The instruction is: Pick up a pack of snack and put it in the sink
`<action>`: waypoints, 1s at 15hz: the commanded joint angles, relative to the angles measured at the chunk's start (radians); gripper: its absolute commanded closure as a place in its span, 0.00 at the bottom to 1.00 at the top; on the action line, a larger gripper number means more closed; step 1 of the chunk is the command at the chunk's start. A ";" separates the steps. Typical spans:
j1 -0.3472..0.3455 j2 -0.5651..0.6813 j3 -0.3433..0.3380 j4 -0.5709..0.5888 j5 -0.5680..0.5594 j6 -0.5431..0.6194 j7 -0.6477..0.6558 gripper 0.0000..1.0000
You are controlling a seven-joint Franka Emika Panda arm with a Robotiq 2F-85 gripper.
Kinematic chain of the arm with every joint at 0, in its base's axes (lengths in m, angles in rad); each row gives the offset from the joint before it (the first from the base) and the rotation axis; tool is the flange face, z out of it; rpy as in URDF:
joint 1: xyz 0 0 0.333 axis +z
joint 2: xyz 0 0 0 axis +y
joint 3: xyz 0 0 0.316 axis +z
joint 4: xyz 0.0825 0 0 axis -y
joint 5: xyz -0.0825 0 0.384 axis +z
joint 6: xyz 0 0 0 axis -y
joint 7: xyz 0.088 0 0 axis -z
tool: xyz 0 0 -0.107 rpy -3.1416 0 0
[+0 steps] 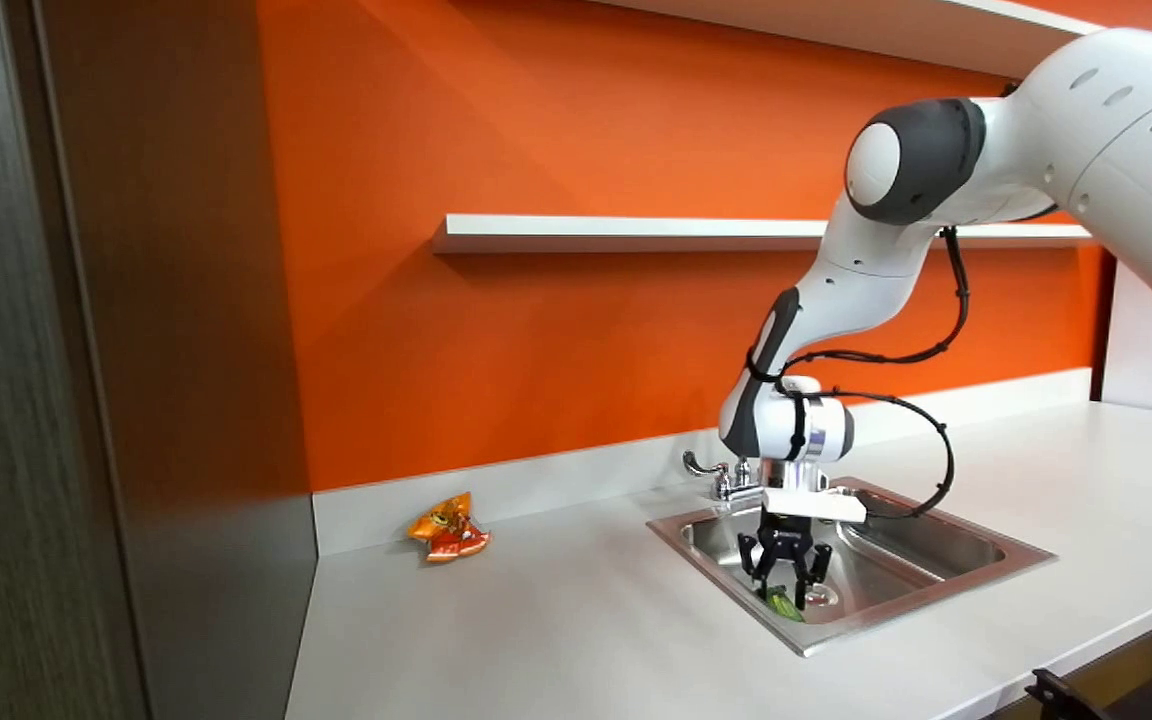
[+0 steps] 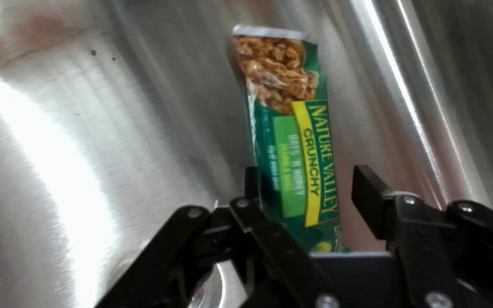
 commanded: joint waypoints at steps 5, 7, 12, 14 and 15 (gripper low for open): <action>-0.008 -0.049 0.020 -0.006 0.000 0.001 0.021 0.00; 0.001 -0.085 0.019 -0.026 -0.003 0.006 0.029 0.00; 0.029 -0.197 0.011 -0.099 -0.008 0.029 0.047 0.00; 0.043 -0.258 0.005 -0.157 -0.011 0.049 0.059 0.00; 0.047 -0.287 0.004 -0.186 -0.012 0.058 0.060 0.00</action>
